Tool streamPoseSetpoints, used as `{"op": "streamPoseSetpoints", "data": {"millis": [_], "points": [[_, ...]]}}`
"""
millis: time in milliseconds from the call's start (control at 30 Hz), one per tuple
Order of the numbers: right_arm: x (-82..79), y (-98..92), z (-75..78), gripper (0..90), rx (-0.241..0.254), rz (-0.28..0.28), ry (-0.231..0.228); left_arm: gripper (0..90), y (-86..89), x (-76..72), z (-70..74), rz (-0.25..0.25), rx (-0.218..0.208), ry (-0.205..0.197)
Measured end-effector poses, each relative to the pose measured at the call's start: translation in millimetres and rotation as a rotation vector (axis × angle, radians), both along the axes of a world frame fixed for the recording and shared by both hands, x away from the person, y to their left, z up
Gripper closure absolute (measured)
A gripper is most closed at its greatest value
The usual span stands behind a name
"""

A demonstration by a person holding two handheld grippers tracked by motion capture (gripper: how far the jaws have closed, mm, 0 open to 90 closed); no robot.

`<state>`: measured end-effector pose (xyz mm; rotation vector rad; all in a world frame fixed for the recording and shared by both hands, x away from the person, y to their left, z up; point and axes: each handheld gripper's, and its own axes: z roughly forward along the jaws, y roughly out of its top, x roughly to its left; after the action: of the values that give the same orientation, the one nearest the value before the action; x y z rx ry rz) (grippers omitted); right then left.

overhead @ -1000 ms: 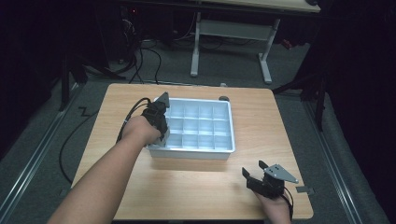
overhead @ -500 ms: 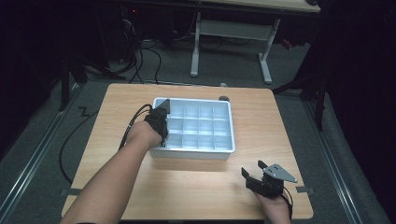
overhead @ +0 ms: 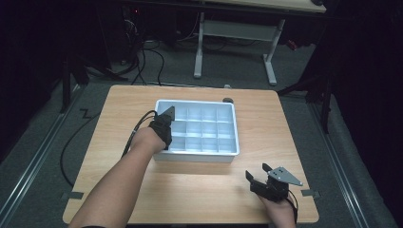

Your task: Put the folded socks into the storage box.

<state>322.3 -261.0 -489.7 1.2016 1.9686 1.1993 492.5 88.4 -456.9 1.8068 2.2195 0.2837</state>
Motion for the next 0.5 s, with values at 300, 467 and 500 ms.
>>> {"op": "streamPoseSetpoints", "data": {"millis": [300,467,500], "points": [[-0.2,2.9,0.4,25.0,-0.003,0.009,-0.001,61.7,3.7,0.8,28.2,0.006,-0.041,-0.058],[-0.2,3.6,0.2,25.0,-0.004,0.009,0.0,73.0,1.6,1.2,21.5,0.003,-0.032,-0.047],[-0.1,3.3,-0.1,25.0,-0.003,0.008,0.002,76.0,0.9,1.6,17.9,0.002,-0.028,-0.042]]}}
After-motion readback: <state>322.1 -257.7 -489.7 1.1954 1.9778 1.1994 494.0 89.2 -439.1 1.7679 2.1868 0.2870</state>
